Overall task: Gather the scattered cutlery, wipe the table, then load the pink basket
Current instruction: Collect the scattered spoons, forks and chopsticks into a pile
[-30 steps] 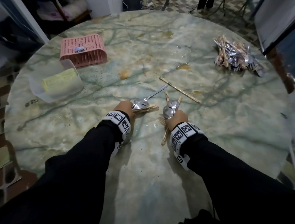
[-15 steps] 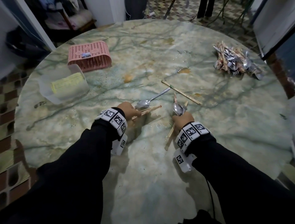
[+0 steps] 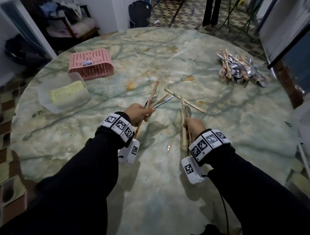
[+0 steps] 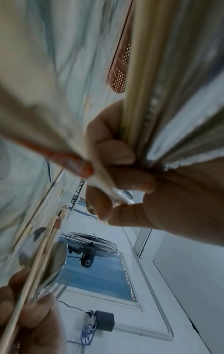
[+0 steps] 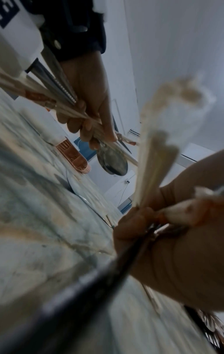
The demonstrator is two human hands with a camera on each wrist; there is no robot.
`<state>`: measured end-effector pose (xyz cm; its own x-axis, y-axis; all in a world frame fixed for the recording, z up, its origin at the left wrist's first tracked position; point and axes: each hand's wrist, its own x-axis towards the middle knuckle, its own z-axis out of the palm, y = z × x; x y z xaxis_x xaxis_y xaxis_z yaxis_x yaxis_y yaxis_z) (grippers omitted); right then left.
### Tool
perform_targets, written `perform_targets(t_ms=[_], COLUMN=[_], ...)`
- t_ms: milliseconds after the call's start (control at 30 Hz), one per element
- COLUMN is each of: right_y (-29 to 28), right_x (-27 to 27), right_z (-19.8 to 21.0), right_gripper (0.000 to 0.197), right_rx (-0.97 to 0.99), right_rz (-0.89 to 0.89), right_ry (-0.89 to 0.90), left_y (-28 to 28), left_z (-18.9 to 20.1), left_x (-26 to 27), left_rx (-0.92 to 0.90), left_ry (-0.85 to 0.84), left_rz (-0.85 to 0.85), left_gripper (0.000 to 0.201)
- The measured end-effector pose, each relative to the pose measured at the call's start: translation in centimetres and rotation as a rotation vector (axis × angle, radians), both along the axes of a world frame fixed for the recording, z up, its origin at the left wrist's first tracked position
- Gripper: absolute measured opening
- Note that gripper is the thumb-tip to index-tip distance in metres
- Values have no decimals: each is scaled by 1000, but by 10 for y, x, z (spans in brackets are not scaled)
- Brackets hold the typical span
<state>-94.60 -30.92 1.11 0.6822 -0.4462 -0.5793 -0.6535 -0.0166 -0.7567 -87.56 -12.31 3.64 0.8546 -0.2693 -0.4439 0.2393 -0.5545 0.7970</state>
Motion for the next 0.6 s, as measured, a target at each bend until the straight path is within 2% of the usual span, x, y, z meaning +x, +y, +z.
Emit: perform_targets(t_ms=[133,267,333,467,600], right_y=[-13,-30,-39,-64,-87], right_x=[3,5,6,17,34], right_z=[8,15,19,20,21], right_gripper=[19,11,8,15,21], right_rx=[38,129,215,233,258], right_rz=[72,101,103,122,153], right_ry=[6,-12,-12,-63,-85], left_y=[-18,-36,-46,-72,-99], left_z=[1,1,0,-4,-13], left_x=[1,8,11,12,14], left_rx=[-71,-108,-146,-297,-372], left_ry=[-3,-43,-38,54,64], left_rz=[-4,56,111,251,390], left_gripper=[33,38,37,29,34])
